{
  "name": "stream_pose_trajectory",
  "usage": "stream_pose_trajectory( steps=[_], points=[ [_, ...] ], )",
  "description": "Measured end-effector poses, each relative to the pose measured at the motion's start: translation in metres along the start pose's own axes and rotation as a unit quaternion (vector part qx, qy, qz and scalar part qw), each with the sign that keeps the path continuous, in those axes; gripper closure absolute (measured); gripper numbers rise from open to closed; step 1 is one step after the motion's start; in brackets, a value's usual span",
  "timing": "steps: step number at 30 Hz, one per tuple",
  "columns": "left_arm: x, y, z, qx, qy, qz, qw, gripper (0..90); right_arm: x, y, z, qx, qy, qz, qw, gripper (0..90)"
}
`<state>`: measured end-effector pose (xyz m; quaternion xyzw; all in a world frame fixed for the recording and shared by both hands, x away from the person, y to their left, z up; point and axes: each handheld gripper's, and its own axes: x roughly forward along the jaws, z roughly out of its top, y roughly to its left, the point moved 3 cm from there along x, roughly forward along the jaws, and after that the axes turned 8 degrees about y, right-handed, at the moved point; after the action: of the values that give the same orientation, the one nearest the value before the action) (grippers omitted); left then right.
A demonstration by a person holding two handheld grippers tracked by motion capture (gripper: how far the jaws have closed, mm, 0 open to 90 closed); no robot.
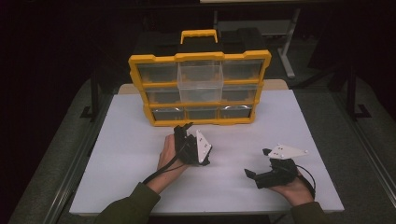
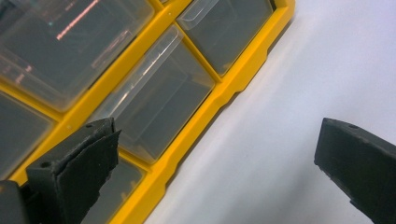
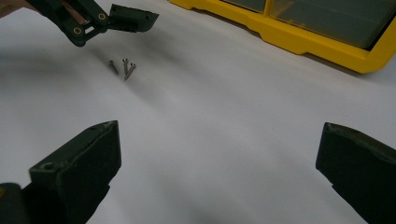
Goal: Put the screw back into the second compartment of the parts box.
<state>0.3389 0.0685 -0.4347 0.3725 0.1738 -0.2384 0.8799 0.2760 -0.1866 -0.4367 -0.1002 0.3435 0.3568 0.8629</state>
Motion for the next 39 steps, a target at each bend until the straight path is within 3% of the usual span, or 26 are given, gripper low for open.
stream_pose_trajectory(
  steps=[3, 4, 5, 6, 7, 8, 9, 12, 13, 15, 16, 17, 19, 20, 21, 22, 25, 26, 27, 28, 29, 30, 31, 36, 37, 39],
  points=[
    [0.001, 0.002, -0.001, -0.025, -0.004, -0.018, 0.9995, 0.0, 0.000, 0.000, 0.000, 0.000, 0.000, 0.000, 1.0000, 0.0],
    [0.001, 0.002, -0.001, -0.025, -0.004, -0.018, 0.9995, 0.0, 0.000, 0.000, 0.000, 0.000, 0.000, 0.000, 1.0000, 0.0],
    [0.002, 0.003, -0.001, -0.040, -0.005, -0.029, 0.9988, 0.0, 0.000, 0.000, 0.000, -0.001, 0.000, 0.000, 1.0000, 0.0],
    [0.002, 0.003, -0.001, -0.040, -0.005, -0.029, 0.9988, 0.0, 0.000, 0.000, 0.000, -0.001, 0.000, 0.000, 1.0000, 0.0],
    [0.002, 0.004, -0.001, -0.056, -0.010, -0.038, 0.9976, 0.0, 0.000, 0.000, 0.000, -0.001, 0.000, 0.000, 1.0000, 0.0],
    [0.002, 0.004, -0.001, -0.056, -0.010, -0.038, 0.9976, 0.0, 0.000, -0.001, 0.000, -0.001, 0.000, -0.001, 1.0000, 0.0],
    [0.002, 0.006, -0.002, -0.075, -0.014, -0.048, 0.9959, 0.0, 0.000, -0.001, 0.000, -0.001, 0.000, -0.001, 1.0000, 0.0],
    [0.002, 0.008, -0.003, -0.090, -0.018, -0.055, 0.9942, 0.0, 0.000, 0.000, 0.000, -0.001, 0.000, 0.000, 1.0000, 0.0],
    [0.002, 0.011, -0.003, -0.106, -0.022, -0.062, 0.9921, 0.0, 0.000, 0.000, 0.000, -0.001, 0.000, 0.000, 1.0000, 0.0],
    [0.002, 0.011, -0.003, -0.106, -0.022, -0.062, 0.9921, 0.0, 0.000, 0.000, 0.000, -0.001, 0.000, 0.000, 1.0000, 0.0],
    [0.001, 0.015, -0.003, -0.133, -0.029, -0.074, 0.9880, 0.0, 0.000, 0.000, 0.000, -0.001, 0.000, 0.000, 1.0000, 0.0],
    [0.001, 0.016, -0.004, -0.140, -0.030, -0.078, 0.9866, 0.0, 0.000, 0.000, 0.000, -0.001, 0.000, 0.000, 1.0000, 0.0],
    [0.001, 0.018, -0.004, -0.141, -0.034, -0.080, 0.9862, 0.0, 0.000, 0.000, 0.000, -0.001, 0.000, 0.000, 1.0000, 0.0],
    [0.002, 0.019, -0.004, -0.164, -0.043, -0.087, 0.9817, 0.0, 0.000, 0.000, 0.000, -0.001, 0.000, -0.001, 1.0000, 0.0],
    [0.002, 0.021, -0.004, -0.172, -0.043, -0.092, 0.9798, 0.0, 0.000, 0.000, 0.000, -0.001, 0.000, 0.000, 1.0000, 0.0],
    [0.002, 0.021, -0.004, -0.172, -0.043, -0.092, 0.9798, 0.0, 0.000, 0.000, 0.000, -0.001, 0.000, 0.000, 1.0000, 0.0],
    [0.002, 0.024, -0.006, -0.201, -0.050, -0.109, 0.9723, 0.0, 0.000, -0.001, 0.000, -0.001, 0.000, 0.000, 1.0000, 0.0],
    [0.002, 0.025, -0.006, -0.205, -0.051, -0.113, 0.9708, 0.0, 0.000, -0.001, 0.000, -0.001, 0.000, 0.000, 1.0000, 0.0],
    [0.002, 0.025, -0.006, -0.205, -0.051, -0.113, 0.9708, 0.0, 0.000, -0.001, 0.000, -0.001, 0.000, 0.000, 1.0000, 0.0],
    [0.002, 0.026, -0.006, -0.211, -0.055, -0.119, 0.9688, 0.0, 0.000, -0.001, 0.000, -0.001, 0.000, 0.000, 1.0000, 0.0],
    [0.002, 0.026, -0.006, -0.211, -0.055, -0.119, 0.9688, 0.0, 0.000, -0.001, 0.000, -0.001, 0.000, 0.000, 1.0000, 0.0],
    [0.002, 0.029, -0.007, -0.222, -0.058, -0.128, 0.9648, 0.0, 0.000, 0.000, 0.000, -0.001, 0.000, 0.000, 1.0000, 0.0],
    [0.001, 0.029, -0.008, -0.227, -0.059, -0.133, 0.9631, 0.0, 0.000, -0.001, 0.000, -0.003, -0.001, -0.001, 1.0000, 0.0],
    [0.000, 0.032, -0.011, -0.229, -0.063, -0.142, 0.9610, 0.0, -0.001, -0.001, 0.000, 0.000, 0.000, 0.000, 1.0000, 0.0],
    [-0.001, 0.033, -0.011, -0.223, -0.064, -0.142, 0.9623, 0.0, 0.000, -0.001, 0.000, -0.001, 0.000, 0.000, 1.0000, 0.0],
    [-0.002, 0.034, -0.012, -0.223, -0.065, -0.145, 0.9617, 0.0, 0.000, -0.001, 0.000, -0.001, 0.000, 0.000, 1.0000, 0.0]
  ],
)
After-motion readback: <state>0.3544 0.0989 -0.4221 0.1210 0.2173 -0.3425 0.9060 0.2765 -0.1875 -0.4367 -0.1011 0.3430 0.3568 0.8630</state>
